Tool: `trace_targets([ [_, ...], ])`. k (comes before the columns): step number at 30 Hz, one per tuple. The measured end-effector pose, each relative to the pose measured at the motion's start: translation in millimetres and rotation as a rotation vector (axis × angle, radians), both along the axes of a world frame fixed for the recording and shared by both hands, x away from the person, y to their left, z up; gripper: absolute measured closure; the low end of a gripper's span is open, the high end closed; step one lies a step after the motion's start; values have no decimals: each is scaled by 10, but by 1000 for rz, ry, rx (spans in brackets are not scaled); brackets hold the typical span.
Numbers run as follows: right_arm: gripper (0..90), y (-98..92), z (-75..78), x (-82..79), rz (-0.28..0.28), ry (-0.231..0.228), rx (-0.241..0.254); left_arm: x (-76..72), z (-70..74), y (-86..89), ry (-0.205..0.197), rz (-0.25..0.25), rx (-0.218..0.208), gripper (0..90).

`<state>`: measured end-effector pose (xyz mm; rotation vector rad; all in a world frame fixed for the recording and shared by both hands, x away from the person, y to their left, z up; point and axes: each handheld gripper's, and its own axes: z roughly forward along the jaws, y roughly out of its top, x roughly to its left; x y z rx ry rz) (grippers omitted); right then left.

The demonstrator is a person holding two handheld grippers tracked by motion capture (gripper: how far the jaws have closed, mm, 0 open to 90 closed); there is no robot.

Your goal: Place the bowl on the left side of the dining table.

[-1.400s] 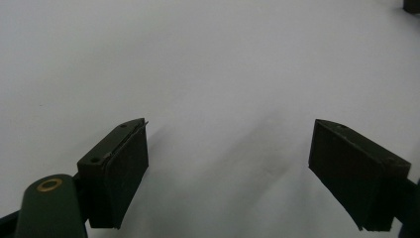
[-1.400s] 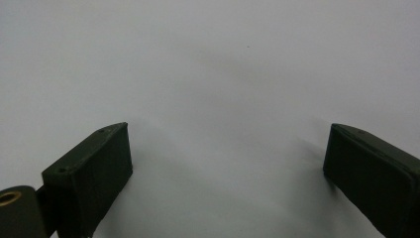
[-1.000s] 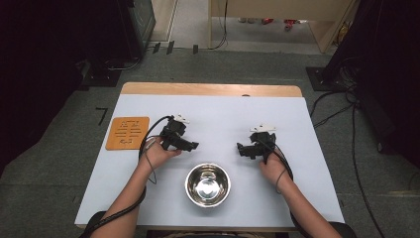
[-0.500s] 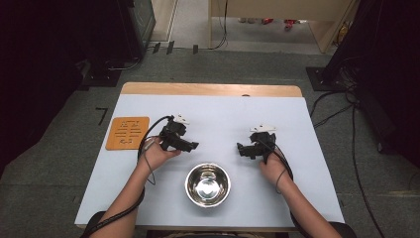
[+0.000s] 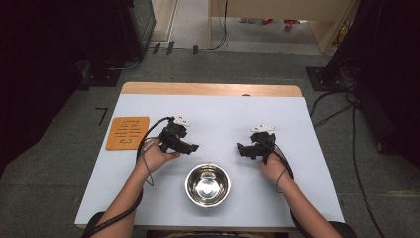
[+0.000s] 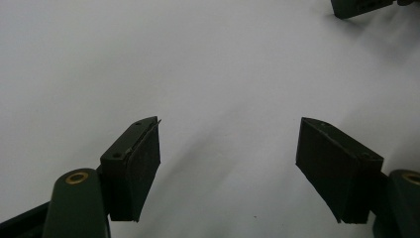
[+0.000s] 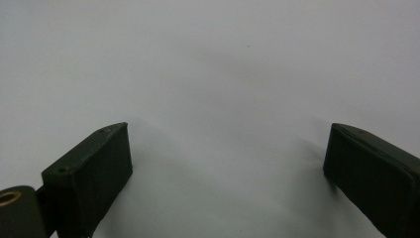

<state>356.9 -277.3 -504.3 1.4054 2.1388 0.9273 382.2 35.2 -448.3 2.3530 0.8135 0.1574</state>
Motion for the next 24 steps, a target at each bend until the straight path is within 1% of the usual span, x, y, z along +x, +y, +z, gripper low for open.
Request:
trace_targets([
  [6, 43, -1, 1, 1, -1, 4, 0, -41, 24, -16, -3, -10, -3, 257],
  [12, 42, -1, 2, 2, -1, 5, 0, -68, 23, -42, 1, -25, 3, 257],
  [18, 42, -1, 1, 3, -1, 5, 0, -93, 34, -62, -2, -35, -7, 256],
  [24, 42, 1, 0, 2, -2, 4, 0, -120, 38, -102, 5, -62, -2, 256],
])
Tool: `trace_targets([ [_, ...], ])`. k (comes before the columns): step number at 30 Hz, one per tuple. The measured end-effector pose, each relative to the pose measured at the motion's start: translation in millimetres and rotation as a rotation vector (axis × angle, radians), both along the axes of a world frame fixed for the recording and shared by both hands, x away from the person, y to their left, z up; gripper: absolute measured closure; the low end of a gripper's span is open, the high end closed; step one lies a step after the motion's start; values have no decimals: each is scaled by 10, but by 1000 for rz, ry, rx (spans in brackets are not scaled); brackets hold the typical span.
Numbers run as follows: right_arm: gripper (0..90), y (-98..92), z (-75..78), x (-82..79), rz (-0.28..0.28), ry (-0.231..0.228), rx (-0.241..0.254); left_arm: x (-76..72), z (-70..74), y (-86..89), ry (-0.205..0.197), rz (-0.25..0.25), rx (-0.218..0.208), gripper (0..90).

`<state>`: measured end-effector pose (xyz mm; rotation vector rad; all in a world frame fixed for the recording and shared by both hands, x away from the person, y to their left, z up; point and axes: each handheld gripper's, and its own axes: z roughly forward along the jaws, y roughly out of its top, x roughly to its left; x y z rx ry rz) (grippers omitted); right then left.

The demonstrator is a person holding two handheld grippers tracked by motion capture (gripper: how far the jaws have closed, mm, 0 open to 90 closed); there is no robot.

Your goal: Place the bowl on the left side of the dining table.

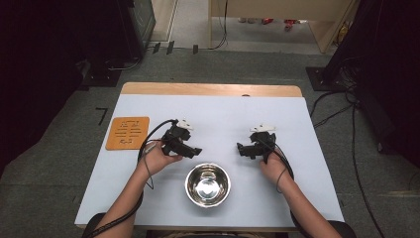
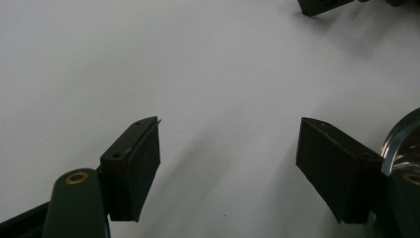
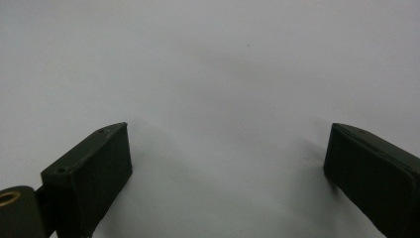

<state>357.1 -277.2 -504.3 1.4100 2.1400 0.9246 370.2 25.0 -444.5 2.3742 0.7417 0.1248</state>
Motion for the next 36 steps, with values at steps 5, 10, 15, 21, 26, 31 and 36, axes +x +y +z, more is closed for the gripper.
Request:
trace_targets([
  [5, 42, 0, 0, 0, 0, 0, 0, -38, 23, -43, -1, -26, -2, 256],
  [10, 42, 0, 0, 0, 0, 0, 0, -72, 46, -76, -1, -47, -15, 256],
  [15, 42, 0, 0, 0, 0, 0, 1, -103, 73, -111, 9, -70, -31, 256],
  [21, 42, -1, 0, 1, 1, -1, 0, -131, 103, -145, 0, -88, -52, 258],
  [26, 42, -1, 0, 1, 1, 0, 1, -131, 109, -142, 1, -90, -83, 265],
  [31, 42, -1, -1, 1, 1, 0, 1, -139, 109, -131, 14, -93, -56, 272],
  [36, 42, 0, -1, 1, 0, 0, 1, -181, 108, -114, 8, -94, -55, 289],
])
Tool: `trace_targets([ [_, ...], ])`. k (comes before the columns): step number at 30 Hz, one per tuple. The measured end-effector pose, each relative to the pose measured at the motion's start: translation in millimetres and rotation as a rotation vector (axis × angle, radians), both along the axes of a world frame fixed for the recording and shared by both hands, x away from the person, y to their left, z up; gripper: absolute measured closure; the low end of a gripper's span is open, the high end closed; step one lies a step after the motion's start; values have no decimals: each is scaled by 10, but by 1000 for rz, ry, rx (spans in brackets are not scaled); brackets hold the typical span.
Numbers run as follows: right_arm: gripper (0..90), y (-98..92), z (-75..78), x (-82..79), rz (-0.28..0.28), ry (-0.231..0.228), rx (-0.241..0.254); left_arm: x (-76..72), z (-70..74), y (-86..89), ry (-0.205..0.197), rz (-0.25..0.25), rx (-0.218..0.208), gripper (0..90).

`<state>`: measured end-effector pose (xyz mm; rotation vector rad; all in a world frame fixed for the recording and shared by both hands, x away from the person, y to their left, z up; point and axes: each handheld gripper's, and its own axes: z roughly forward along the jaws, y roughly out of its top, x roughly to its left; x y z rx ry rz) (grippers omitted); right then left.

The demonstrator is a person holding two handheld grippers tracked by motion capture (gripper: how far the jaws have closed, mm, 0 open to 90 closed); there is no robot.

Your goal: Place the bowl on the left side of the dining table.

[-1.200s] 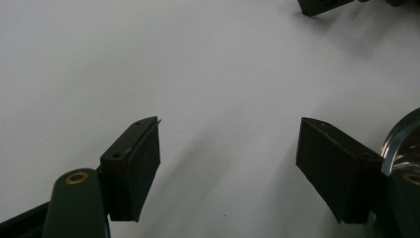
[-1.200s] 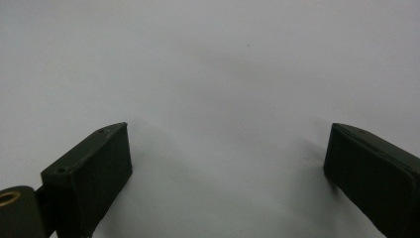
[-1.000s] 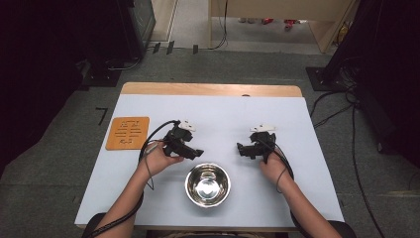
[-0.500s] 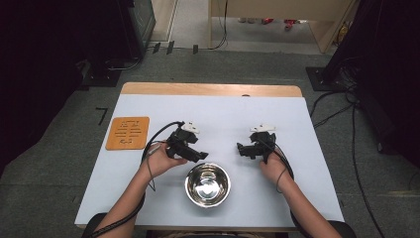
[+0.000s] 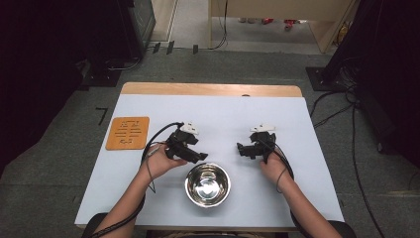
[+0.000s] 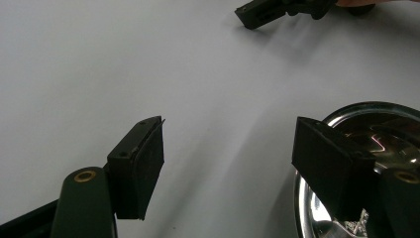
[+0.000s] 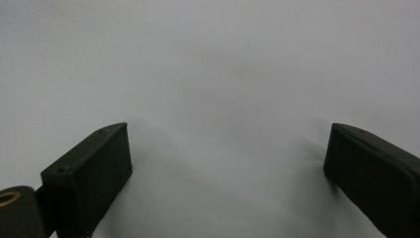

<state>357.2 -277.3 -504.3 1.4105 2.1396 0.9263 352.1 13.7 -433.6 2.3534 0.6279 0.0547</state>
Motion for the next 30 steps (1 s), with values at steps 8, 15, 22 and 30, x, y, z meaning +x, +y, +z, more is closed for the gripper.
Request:
trace_targets([
  [8, 42, 0, 0, 0, 0, 0, 1, -39, 17, -22, 6, -41, -26, 293],
  [15, 41, -1, 0, 0, 1, 0, 0, -90, 4, -79, 15, -98, -33, 304],
  [22, 41, -1, 0, 0, 1, 0, 0, -136, -48, -149, 20, -142, -9, 309],
  [30, 42, -1, 0, 0, 1, 0, -1, -148, -125, -192, 35, -177, 18, 354],
])
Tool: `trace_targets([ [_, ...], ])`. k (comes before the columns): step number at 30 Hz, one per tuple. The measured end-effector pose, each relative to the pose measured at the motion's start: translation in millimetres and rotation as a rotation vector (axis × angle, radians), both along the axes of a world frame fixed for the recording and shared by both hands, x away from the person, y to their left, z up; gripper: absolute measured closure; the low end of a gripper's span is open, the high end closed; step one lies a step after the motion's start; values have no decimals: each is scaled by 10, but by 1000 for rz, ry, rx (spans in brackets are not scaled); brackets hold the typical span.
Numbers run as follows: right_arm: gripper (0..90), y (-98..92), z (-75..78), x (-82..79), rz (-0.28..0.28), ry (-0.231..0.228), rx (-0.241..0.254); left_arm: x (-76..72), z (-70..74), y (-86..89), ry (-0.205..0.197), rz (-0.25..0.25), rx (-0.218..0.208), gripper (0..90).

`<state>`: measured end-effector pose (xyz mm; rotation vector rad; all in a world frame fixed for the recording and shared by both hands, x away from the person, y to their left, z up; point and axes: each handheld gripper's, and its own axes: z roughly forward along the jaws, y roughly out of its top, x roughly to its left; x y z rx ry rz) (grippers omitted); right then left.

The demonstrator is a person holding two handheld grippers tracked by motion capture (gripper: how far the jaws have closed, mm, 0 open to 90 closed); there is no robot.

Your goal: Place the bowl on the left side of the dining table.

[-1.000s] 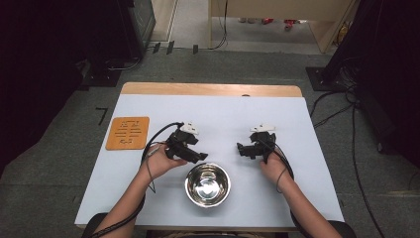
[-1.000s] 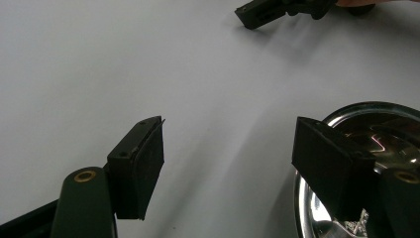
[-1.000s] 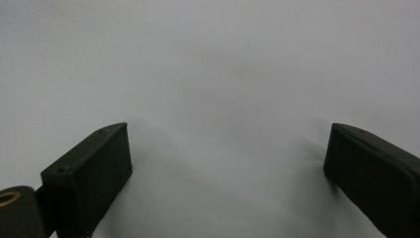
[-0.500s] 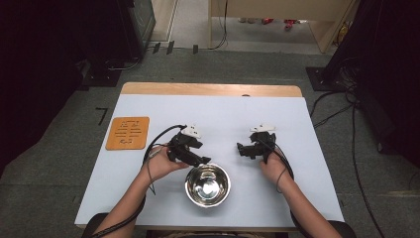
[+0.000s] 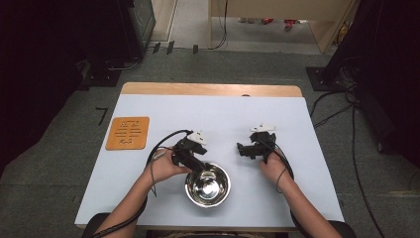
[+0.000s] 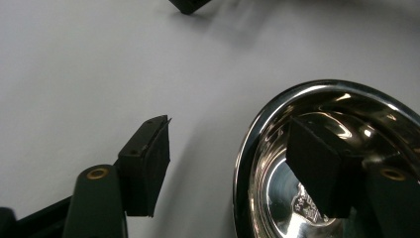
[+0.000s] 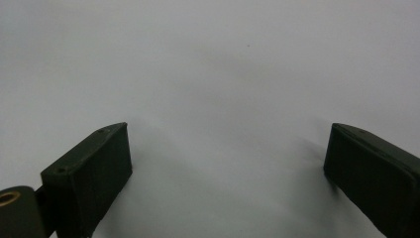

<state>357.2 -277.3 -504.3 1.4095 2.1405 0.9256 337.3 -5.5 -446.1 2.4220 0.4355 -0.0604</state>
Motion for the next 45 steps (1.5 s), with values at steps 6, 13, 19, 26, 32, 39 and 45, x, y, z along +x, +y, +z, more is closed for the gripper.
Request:
trace_targets([
  [6, 42, 0, 0, 0, 0, 0, 0, -16, -41, -35, 27, -22, -3, 365],
  [13, 41, -2, 0, 0, 1, 0, -2, 15, -74, -28, 61, -39, -18, 371],
  [19, 42, 0, 0, 0, -1, 0, 0, 10, -139, -47, 81, -50, 16, 413],
  [26, 41, 0, 1, 0, -1, 0, 0, -8, -191, -83, 101, -73, 51, 470],
  [32, 42, 0, 0, 0, -1, 0, 0, -30, -219, -111, 108, -105, 68, 519],
  [39, 41, 1, 1, 0, -1, 0, 0, -36, -251, -122, 121, -114, 75, 578],
  [45, 41, 1, 0, 0, 0, 0, 0, -33, -253, -117, 119, -121, 78, 651],
])
